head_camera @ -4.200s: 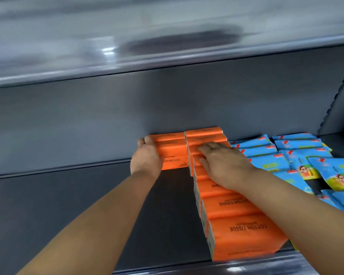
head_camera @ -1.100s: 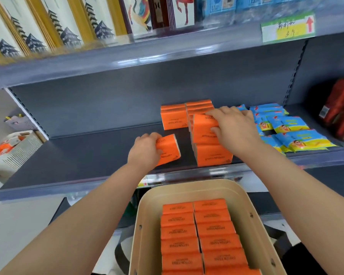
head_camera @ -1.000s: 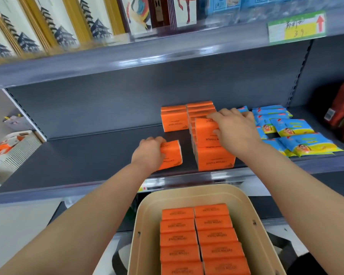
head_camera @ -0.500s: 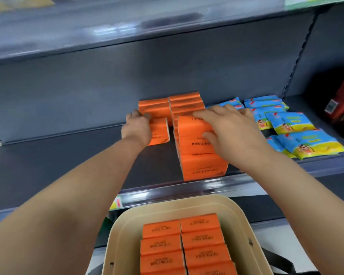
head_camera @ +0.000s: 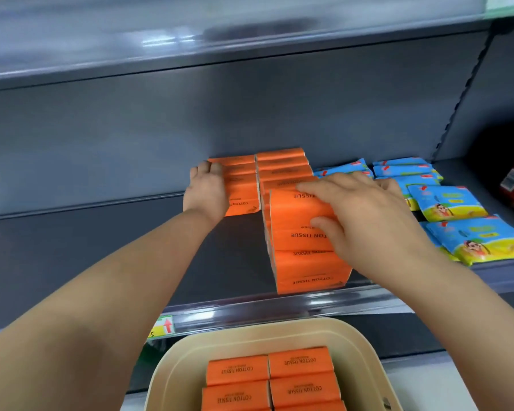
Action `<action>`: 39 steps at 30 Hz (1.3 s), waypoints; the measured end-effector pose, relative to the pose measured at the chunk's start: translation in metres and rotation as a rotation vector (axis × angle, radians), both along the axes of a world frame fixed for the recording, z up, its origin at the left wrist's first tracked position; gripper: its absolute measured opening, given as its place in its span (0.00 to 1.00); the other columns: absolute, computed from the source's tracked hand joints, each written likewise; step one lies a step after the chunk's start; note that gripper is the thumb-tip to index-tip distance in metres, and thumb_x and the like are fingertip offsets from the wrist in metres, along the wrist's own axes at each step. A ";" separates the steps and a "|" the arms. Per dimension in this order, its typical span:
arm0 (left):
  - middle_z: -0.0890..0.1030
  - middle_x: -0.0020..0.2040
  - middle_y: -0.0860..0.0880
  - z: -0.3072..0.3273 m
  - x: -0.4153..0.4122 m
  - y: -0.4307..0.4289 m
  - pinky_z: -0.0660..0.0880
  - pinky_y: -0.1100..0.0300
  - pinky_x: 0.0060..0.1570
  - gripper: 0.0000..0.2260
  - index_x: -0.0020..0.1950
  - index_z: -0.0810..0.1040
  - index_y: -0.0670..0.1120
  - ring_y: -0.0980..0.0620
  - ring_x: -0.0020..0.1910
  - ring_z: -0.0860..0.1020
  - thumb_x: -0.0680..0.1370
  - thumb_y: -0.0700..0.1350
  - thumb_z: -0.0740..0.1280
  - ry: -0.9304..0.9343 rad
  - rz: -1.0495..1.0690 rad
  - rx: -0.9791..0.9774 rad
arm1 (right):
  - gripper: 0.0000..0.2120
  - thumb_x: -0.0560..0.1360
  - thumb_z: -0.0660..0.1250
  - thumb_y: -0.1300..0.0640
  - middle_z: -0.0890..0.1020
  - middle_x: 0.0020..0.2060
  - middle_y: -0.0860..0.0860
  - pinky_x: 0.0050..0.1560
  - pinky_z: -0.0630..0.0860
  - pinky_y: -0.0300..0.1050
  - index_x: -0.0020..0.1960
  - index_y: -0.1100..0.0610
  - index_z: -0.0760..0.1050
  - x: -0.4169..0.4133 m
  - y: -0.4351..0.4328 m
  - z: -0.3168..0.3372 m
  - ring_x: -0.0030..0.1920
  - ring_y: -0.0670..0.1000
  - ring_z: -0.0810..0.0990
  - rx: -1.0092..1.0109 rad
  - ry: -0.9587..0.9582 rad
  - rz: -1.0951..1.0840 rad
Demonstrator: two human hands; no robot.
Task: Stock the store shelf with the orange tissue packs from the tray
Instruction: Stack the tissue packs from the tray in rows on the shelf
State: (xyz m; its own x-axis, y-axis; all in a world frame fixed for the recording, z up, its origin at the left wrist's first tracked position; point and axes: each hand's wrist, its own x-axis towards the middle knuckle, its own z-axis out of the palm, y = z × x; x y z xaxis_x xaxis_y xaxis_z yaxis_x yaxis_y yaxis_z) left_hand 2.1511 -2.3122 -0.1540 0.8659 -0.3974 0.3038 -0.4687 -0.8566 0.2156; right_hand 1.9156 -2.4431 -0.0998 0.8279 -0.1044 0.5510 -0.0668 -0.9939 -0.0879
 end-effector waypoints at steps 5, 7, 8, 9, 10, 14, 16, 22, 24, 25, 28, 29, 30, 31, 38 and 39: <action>0.68 0.65 0.44 0.022 -0.002 0.047 0.72 0.50 0.51 0.23 0.69 0.66 0.44 0.45 0.66 0.64 0.74 0.31 0.62 -0.020 0.017 -0.139 | 0.24 0.74 0.67 0.52 0.75 0.62 0.46 0.58 0.65 0.52 0.68 0.43 0.68 0.041 0.028 0.034 0.63 0.53 0.71 0.076 0.083 0.046; 0.68 0.66 0.44 0.033 -0.002 0.067 0.72 0.51 0.52 0.24 0.70 0.66 0.44 0.45 0.67 0.63 0.75 0.30 0.61 -0.012 0.050 -0.198 | 0.23 0.74 0.67 0.52 0.74 0.62 0.46 0.60 0.66 0.53 0.67 0.43 0.68 0.072 0.045 0.036 0.63 0.53 0.71 0.106 0.118 0.100; 0.68 0.66 0.43 0.036 -0.001 0.075 0.72 0.51 0.52 0.24 0.70 0.66 0.44 0.45 0.67 0.63 0.75 0.30 0.60 -0.014 0.064 -0.221 | 0.22 0.73 0.67 0.53 0.74 0.62 0.46 0.60 0.67 0.53 0.66 0.44 0.68 0.088 0.052 0.033 0.63 0.53 0.71 0.123 0.142 0.124; 0.68 0.66 0.43 0.039 0.001 0.083 0.72 0.51 0.52 0.24 0.70 0.66 0.44 0.45 0.67 0.63 0.75 0.31 0.59 -0.016 0.074 -0.234 | 0.22 0.73 0.68 0.53 0.74 0.63 0.46 0.61 0.68 0.53 0.66 0.45 0.68 0.102 0.059 0.028 0.63 0.53 0.72 0.134 0.173 0.141; 0.68 0.66 0.43 0.040 0.001 0.089 0.71 0.51 0.51 0.23 0.70 0.67 0.44 0.45 0.67 0.63 0.75 0.31 0.59 -0.016 0.079 -0.237 | 0.22 0.73 0.68 0.54 0.74 0.63 0.46 0.61 0.67 0.52 0.65 0.45 0.68 0.116 0.064 0.022 0.64 0.53 0.72 0.131 0.207 0.145; 0.68 0.67 0.45 0.036 0.001 0.098 0.69 0.57 0.47 0.24 0.70 0.66 0.45 0.47 0.67 0.64 0.76 0.31 0.59 0.026 0.034 -0.203 | 0.22 0.73 0.66 0.58 0.74 0.63 0.48 0.63 0.64 0.52 0.65 0.46 0.68 0.155 0.071 -0.008 0.64 0.52 0.72 0.036 0.329 0.051; 0.68 0.67 0.46 0.030 -0.001 0.094 0.68 0.58 0.46 0.23 0.70 0.66 0.45 0.48 0.67 0.63 0.76 0.32 0.59 0.065 -0.002 -0.199 | 0.23 0.72 0.66 0.59 0.74 0.63 0.49 0.65 0.63 0.53 0.65 0.47 0.68 0.166 0.070 -0.021 0.65 0.52 0.72 -0.011 0.367 0.003; 0.68 0.66 0.47 0.007 -0.009 0.073 0.71 0.52 0.54 0.22 0.71 0.65 0.46 0.47 0.67 0.65 0.77 0.43 0.65 0.186 -0.124 -0.151 | 0.26 0.71 0.69 0.58 0.72 0.63 0.51 0.61 0.66 0.53 0.67 0.49 0.67 0.161 0.054 -0.036 0.66 0.55 0.69 0.054 0.408 -0.016; 0.68 0.65 0.47 0.001 -0.010 0.066 0.72 0.50 0.56 0.23 0.70 0.65 0.48 0.46 0.66 0.66 0.76 0.45 0.67 0.182 -0.173 -0.138 | 0.26 0.72 0.70 0.54 0.71 0.64 0.50 0.61 0.66 0.52 0.68 0.49 0.67 0.146 0.047 -0.032 0.67 0.54 0.68 0.063 0.366 -0.024; 0.68 0.66 0.47 -0.001 -0.011 0.063 0.73 0.50 0.57 0.25 0.71 0.64 0.48 0.46 0.66 0.67 0.76 0.45 0.68 0.175 -0.191 -0.127 | 0.24 0.73 0.69 0.53 0.71 0.64 0.49 0.60 0.66 0.51 0.67 0.48 0.68 0.136 0.043 -0.031 0.67 0.53 0.68 0.065 0.334 -0.036; 0.67 0.68 0.47 -0.005 -0.014 0.051 0.73 0.49 0.59 0.32 0.74 0.60 0.48 0.44 0.66 0.68 0.74 0.47 0.71 0.167 -0.175 -0.097 | 0.19 0.76 0.64 0.53 0.72 0.64 0.48 0.61 0.65 0.50 0.67 0.48 0.70 0.108 0.030 -0.032 0.66 0.53 0.68 0.069 0.276 -0.075; 0.68 0.68 0.46 -0.005 -0.015 0.047 0.73 0.48 0.58 0.33 0.74 0.59 0.47 0.43 0.66 0.68 0.73 0.48 0.72 0.172 -0.141 -0.088 | 0.18 0.77 0.62 0.53 0.72 0.64 0.48 0.61 0.65 0.51 0.67 0.48 0.70 0.101 0.027 -0.033 0.66 0.53 0.68 0.073 0.281 -0.087; 0.69 0.66 0.45 -0.005 -0.016 0.042 0.74 0.48 0.57 0.34 0.73 0.59 0.46 0.42 0.64 0.70 0.72 0.48 0.73 0.180 -0.100 -0.077 | 0.17 0.78 0.60 0.52 0.72 0.64 0.48 0.62 0.65 0.51 0.67 0.49 0.70 0.095 0.024 -0.034 0.66 0.53 0.68 0.081 0.290 -0.098; 0.71 0.64 0.44 -0.006 -0.017 0.038 0.74 0.47 0.54 0.34 0.71 0.59 0.45 0.42 0.63 0.71 0.72 0.49 0.73 0.187 -0.061 -0.064 | 0.17 0.79 0.59 0.51 0.72 0.65 0.48 0.62 0.65 0.51 0.67 0.49 0.70 0.090 0.022 -0.034 0.66 0.53 0.68 0.095 0.292 -0.106; 0.73 0.62 0.44 -0.010 -0.026 0.020 0.74 0.49 0.44 0.30 0.66 0.61 0.43 0.44 0.60 0.73 0.72 0.51 0.72 0.159 0.069 -0.021 | 0.14 0.78 0.63 0.50 0.75 0.62 0.47 0.59 0.66 0.51 0.62 0.49 0.75 0.050 0.025 -0.040 0.63 0.52 0.72 0.143 0.174 -0.015; 0.70 0.65 0.45 -0.009 -0.029 0.021 0.75 0.48 0.46 0.34 0.69 0.59 0.43 0.44 0.63 0.71 0.72 0.52 0.73 0.153 0.070 -0.025 | 0.12 0.77 0.64 0.52 0.77 0.60 0.47 0.57 0.69 0.51 0.60 0.50 0.76 0.044 0.025 -0.042 0.61 0.53 0.74 0.144 0.139 0.011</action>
